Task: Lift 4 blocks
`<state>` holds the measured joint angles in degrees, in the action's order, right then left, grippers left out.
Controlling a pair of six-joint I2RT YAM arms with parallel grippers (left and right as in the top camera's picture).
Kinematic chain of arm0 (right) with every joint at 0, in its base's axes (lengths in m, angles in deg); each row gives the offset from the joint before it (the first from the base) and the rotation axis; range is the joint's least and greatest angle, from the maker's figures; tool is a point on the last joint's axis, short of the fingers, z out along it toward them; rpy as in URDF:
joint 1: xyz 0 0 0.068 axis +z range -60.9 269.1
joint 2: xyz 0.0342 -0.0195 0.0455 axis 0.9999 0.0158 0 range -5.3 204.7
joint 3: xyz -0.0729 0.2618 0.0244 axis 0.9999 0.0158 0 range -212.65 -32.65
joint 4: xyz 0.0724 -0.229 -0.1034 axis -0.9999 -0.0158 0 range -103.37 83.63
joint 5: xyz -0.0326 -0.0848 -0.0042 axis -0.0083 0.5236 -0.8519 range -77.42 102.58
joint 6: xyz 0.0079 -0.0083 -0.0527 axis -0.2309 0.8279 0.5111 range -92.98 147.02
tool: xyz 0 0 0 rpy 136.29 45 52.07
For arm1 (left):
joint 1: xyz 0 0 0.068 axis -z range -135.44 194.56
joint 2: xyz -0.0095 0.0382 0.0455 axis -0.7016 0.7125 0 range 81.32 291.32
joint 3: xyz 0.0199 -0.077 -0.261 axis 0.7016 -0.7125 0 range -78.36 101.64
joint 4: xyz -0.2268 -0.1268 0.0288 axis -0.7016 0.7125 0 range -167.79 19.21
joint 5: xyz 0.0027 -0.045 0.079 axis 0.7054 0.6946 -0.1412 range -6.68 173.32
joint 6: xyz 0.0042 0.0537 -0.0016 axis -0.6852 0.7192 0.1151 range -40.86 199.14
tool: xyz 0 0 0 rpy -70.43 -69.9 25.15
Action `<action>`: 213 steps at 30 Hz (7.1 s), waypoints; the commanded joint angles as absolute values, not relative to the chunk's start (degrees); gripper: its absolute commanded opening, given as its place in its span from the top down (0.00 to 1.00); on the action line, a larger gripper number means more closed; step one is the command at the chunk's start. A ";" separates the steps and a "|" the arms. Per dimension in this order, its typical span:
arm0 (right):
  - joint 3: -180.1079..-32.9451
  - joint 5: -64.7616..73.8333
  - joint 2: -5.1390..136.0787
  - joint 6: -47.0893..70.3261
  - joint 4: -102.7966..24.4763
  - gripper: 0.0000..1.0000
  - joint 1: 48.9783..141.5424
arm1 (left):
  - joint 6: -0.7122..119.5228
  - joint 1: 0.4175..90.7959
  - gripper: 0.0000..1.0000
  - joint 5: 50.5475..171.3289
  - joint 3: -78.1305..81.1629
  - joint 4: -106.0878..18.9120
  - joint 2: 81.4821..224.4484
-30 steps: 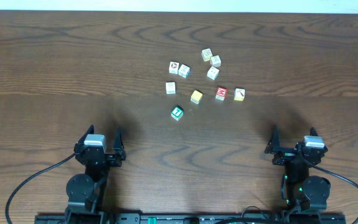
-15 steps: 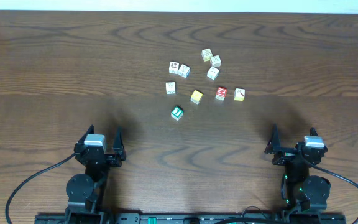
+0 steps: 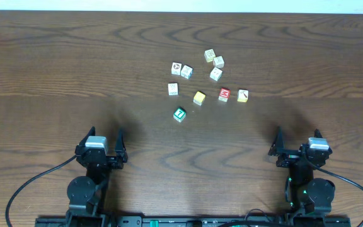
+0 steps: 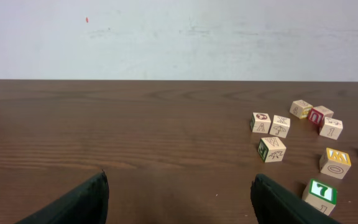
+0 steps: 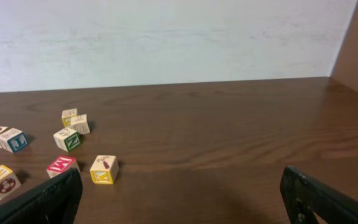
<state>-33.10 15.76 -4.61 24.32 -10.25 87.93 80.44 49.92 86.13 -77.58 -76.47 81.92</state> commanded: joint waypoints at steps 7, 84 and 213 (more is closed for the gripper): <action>-32.97 15.61 -4.96 24.97 -10.45 0.01 87.32 | 80.14 50.03 0.27 85.21 -78.13 -73.76 81.70; -88.05 -3.32 57.96 20.10 -47.32 0.01 92.87 | 80.14 50.03 0.27 85.21 -78.13 -73.76 81.70; -89.01 14.32 102.75 14.44 -9.77 0.64 104.15 | 80.14 50.03 0.27 85.21 -78.13 -73.76 81.70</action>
